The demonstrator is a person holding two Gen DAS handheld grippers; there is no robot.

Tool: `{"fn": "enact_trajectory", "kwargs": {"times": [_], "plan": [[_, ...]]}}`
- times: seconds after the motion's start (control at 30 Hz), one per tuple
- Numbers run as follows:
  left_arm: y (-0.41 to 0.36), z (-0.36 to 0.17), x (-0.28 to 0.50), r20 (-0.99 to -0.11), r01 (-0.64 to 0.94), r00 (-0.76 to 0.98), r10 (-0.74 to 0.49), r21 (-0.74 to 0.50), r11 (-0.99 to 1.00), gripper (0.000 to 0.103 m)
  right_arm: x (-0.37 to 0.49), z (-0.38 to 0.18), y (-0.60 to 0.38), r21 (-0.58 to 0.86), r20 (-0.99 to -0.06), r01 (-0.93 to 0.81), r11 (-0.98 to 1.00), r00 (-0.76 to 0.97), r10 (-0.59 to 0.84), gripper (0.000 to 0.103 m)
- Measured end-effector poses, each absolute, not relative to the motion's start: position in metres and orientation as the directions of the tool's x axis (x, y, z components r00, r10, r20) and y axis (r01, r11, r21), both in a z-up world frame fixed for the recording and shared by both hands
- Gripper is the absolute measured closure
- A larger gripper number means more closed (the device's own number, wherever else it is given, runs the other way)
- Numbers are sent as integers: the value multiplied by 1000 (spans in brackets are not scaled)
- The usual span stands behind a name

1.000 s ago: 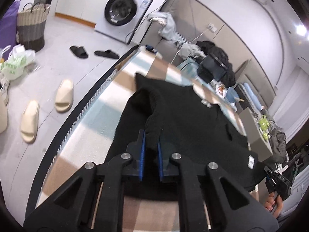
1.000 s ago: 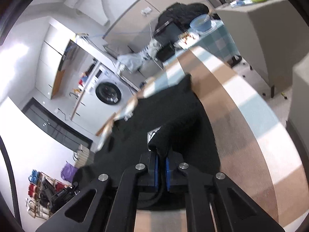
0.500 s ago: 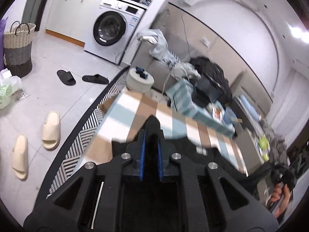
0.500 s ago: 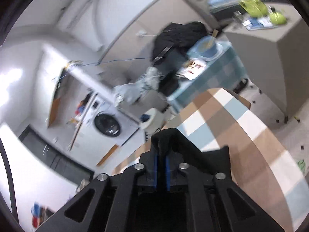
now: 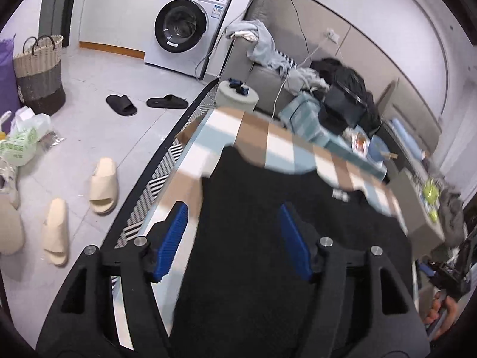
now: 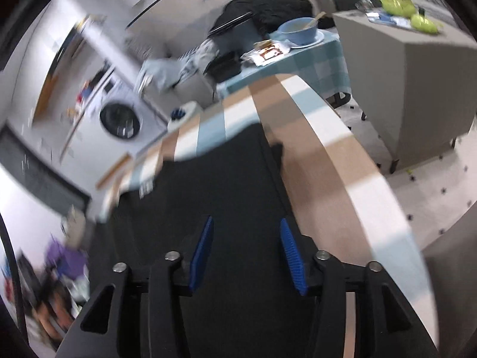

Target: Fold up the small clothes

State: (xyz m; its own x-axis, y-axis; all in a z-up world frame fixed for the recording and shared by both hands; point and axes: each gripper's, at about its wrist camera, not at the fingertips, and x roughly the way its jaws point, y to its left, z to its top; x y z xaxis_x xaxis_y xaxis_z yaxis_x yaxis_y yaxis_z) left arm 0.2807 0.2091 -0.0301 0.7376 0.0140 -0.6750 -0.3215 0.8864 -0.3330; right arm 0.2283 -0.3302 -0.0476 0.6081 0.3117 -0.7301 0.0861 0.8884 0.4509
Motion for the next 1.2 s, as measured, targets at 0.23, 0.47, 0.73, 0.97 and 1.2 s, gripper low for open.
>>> {"fn": "enact_trajectory", "kwargs": {"times": [0.23, 0.47, 0.73, 0.97, 1.2], "plan": [[196, -57, 202, -702, -348, 712, 20, -329, 878, 37, 134, -75, -336, 394, -771, 18, 919, 550, 321, 46], [190, -80, 151, -733, -376, 680, 11, -335, 864, 37, 88, -90, -334, 453, -768, 27, 891, 521, 374, 46], [179, -81, 136, -739, -357, 674, -13, -341, 870, 37, 84, -78, -310, 351, -788, 4, 936, 542, 293, 46], [155, -74, 138, -749, -311, 662, -21, -300, 902, 37, 87, -73, -304, 323, -795, 7, 946, 545, 268, 46], [138, -80, 141, -773, -286, 632, -52, -296, 911, 37, 83, -72, -305, 330, -797, 6, 944, 537, 276, 46]]}}
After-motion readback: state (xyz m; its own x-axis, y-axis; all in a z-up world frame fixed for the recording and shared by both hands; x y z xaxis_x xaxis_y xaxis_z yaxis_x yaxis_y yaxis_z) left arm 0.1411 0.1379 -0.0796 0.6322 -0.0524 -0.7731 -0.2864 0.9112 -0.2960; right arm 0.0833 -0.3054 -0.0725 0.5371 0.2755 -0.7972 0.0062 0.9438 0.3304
